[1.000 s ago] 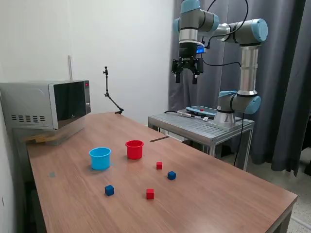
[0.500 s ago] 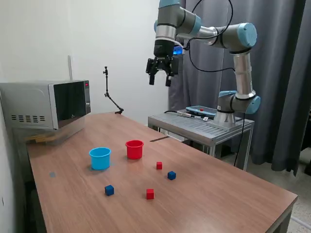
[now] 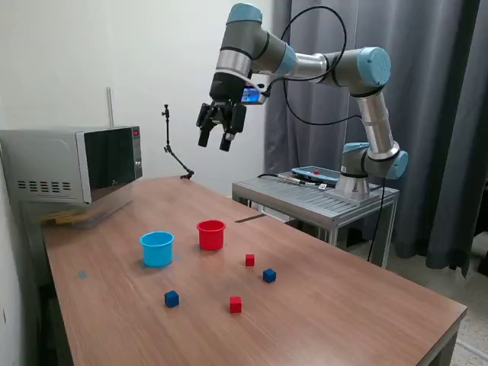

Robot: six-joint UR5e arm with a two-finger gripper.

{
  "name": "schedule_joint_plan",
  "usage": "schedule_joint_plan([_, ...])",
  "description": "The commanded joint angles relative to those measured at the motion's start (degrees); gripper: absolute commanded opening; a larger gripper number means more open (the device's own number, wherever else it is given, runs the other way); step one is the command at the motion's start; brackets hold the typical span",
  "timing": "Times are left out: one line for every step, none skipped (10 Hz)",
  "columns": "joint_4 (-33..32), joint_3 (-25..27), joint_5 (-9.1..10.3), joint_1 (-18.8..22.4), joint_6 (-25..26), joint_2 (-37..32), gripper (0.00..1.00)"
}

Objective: Place red objects in the red bin, and blue objects in the blue bin.

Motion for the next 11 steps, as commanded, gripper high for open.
schedule_joint_plan([-4.7, 0.4, -0.02, 0.7, 1.3, 3.2, 1.0])
schedule_joint_plan([-5.8, 1.5, 0.07, 0.9, 1.3, 3.7, 1.0])
schedule_joint_plan([-5.9, 2.1, 0.07, 1.2, 0.9, 4.8, 1.0])
schedule_joint_plan([-6.1, 2.3, -0.02, 1.2, 0.8, 6.4, 1.0])
schedule_joint_plan([-6.6, 2.5, -0.02, 1.2, 0.7, 8.0, 1.0])
schedule_joint_plan([-7.1, 2.6, -0.02, 1.4, -0.8, 9.5, 1.0])
schedule_joint_plan([-8.0, 2.6, 0.07, 1.6, -1.3, 10.7, 1.0])
schedule_joint_plan([-9.1, 2.5, 0.07, 1.7, -1.4, 11.6, 1.0])
schedule_joint_plan([-9.7, 2.1, 0.07, 1.6, -1.3, 12.6, 1.0])
schedule_joint_plan([-10.6, 1.1, 0.24, 1.6, -1.3, 13.9, 1.0])
schedule_joint_plan([-10.9, -0.4, 2.51, 1.6, -1.4, 15.4, 1.0])
